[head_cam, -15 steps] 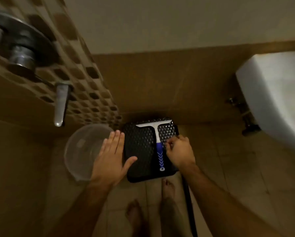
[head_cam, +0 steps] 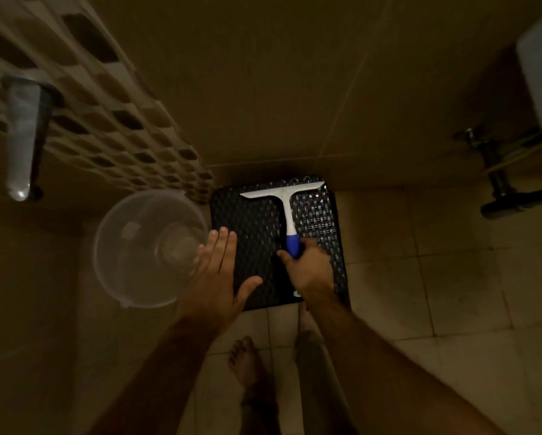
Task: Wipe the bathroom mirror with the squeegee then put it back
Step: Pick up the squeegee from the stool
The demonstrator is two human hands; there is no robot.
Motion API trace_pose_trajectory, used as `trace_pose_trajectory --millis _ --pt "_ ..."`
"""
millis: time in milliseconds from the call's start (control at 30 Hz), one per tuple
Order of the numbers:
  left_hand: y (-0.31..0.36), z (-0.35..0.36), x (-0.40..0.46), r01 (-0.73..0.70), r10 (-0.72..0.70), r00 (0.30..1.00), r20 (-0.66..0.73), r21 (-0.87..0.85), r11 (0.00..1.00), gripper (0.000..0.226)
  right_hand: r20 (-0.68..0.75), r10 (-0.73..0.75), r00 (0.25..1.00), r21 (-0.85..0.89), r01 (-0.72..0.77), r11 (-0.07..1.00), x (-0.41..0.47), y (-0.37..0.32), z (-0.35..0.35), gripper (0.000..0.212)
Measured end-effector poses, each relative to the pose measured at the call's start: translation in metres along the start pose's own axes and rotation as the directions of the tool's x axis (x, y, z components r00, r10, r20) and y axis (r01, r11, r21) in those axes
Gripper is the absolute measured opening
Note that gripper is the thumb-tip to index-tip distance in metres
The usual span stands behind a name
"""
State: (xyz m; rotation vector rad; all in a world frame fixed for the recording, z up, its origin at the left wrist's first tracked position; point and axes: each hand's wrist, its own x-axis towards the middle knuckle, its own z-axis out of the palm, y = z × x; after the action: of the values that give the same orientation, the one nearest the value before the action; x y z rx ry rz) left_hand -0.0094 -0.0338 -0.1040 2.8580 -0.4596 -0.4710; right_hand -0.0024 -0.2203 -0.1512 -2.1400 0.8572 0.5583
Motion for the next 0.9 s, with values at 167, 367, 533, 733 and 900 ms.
trace_pose_trajectory --millis 167,367,533,733,900 --pt "0.001 0.002 0.003 0.002 -0.002 1.000 0.000 0.013 1.000 0.090 0.012 0.006 1.000 0.045 -0.007 0.999 0.009 0.003 0.006 0.037" --pt "0.015 -0.035 0.005 -0.009 0.010 0.999 -0.036 0.029 1.000 0.095 0.002 -0.027 1.000 0.235 0.026 0.972 -0.014 -0.015 -0.019 0.024" --pt "0.029 -0.094 -0.002 -0.044 0.053 0.993 -0.102 0.096 0.994 0.093 -0.084 -0.099 0.991 0.251 0.118 0.961 -0.056 -0.047 -0.067 0.023" --pt "0.042 -0.179 -0.022 -0.090 0.119 0.974 -0.192 0.151 0.984 0.095 -0.195 -0.168 0.966 0.305 0.222 0.926 -0.125 -0.093 -0.124 0.027" --pt "0.047 -0.242 -0.041 -0.141 0.182 0.946 -0.270 0.165 0.976 0.097 -0.284 -0.203 0.937 0.297 0.287 0.911 -0.180 -0.118 -0.166 0.028"
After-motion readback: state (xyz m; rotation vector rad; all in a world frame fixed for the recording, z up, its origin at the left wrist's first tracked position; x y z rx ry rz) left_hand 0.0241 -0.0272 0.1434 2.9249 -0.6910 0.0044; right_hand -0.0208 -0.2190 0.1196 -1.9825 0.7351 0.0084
